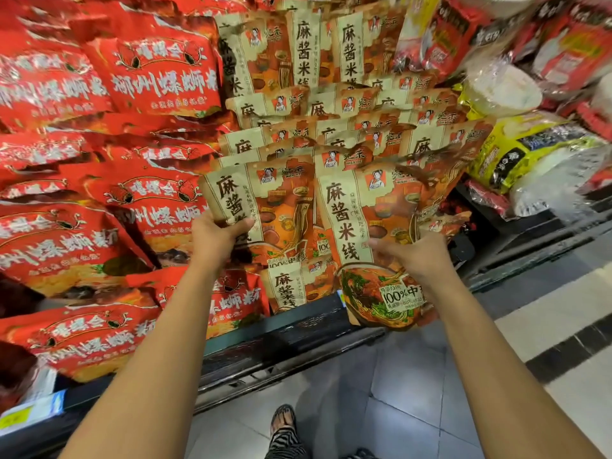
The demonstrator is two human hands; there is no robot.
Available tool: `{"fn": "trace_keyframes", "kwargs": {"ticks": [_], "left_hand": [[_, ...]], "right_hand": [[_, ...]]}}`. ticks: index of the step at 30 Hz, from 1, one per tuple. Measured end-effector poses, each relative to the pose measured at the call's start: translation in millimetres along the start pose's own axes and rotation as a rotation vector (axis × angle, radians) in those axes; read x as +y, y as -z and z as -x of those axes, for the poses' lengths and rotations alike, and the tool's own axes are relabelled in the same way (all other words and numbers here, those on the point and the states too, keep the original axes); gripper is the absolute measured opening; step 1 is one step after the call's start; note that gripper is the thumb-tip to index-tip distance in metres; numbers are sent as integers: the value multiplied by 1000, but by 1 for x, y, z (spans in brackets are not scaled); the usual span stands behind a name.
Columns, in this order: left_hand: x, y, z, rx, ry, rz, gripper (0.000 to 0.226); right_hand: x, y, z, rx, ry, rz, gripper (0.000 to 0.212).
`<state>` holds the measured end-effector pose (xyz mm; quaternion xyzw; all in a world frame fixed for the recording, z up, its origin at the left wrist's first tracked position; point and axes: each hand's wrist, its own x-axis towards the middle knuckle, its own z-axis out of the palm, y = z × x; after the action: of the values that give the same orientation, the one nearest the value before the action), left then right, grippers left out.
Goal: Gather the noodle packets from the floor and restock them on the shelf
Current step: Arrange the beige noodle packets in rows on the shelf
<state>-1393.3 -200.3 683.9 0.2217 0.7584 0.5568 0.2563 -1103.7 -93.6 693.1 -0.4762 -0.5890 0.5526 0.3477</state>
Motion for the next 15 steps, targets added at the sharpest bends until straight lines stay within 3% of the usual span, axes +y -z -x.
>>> {"fn": "trace_keyframes", "kwargs": {"ticks": [5,11,15], "left_hand": [[8,17,-10,-23,26,-207,44],[-15,18,7,231,85,-156,60],[-13,19,15,293,71,-154,69]], "right_hand": [[5,0,4,-2,13,18,20],[2,9,7,-45,-37,-8,22],[1,16,7,-46,-54,-24,25]]}}
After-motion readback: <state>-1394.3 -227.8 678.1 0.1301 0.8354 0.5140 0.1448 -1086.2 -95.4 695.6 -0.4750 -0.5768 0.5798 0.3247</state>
